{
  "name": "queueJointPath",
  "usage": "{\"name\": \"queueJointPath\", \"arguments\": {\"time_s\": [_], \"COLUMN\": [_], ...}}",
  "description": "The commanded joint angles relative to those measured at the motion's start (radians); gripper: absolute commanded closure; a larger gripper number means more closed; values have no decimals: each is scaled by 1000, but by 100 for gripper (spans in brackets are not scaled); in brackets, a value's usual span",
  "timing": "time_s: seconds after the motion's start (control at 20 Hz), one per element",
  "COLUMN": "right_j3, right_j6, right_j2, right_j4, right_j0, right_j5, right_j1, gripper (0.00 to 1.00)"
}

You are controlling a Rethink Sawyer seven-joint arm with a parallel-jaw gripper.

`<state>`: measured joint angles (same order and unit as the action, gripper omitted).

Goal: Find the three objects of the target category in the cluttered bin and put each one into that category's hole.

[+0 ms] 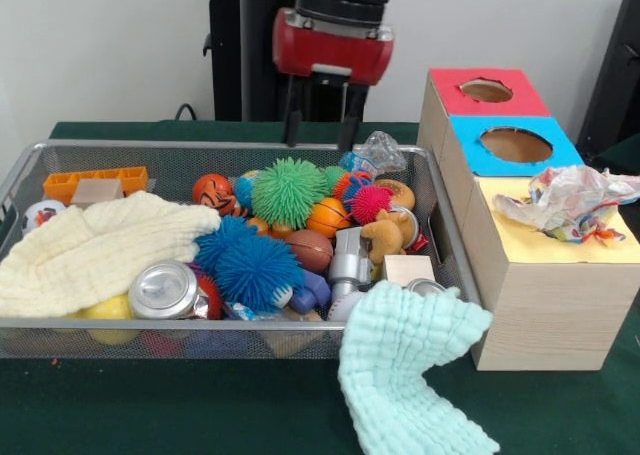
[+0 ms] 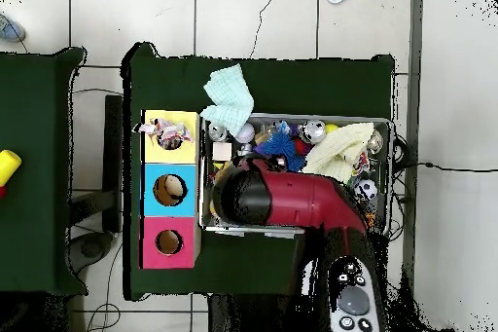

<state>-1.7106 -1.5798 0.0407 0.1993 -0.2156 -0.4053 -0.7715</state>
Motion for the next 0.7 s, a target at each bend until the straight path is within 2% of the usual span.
{"name": "queueJointPath", "arguments": {"time_s": [0.05,0.3,0.7], "right_j3": [-35,-15,25], "right_j6": [103,131,98], "right_j2": [-105,-137,-158], "right_j4": [161,253,381], "right_j0": [-114,-189,-231], "right_j5": [60,76,125], "right_j1": [62,83,129], "gripper": [0,0,0]}}
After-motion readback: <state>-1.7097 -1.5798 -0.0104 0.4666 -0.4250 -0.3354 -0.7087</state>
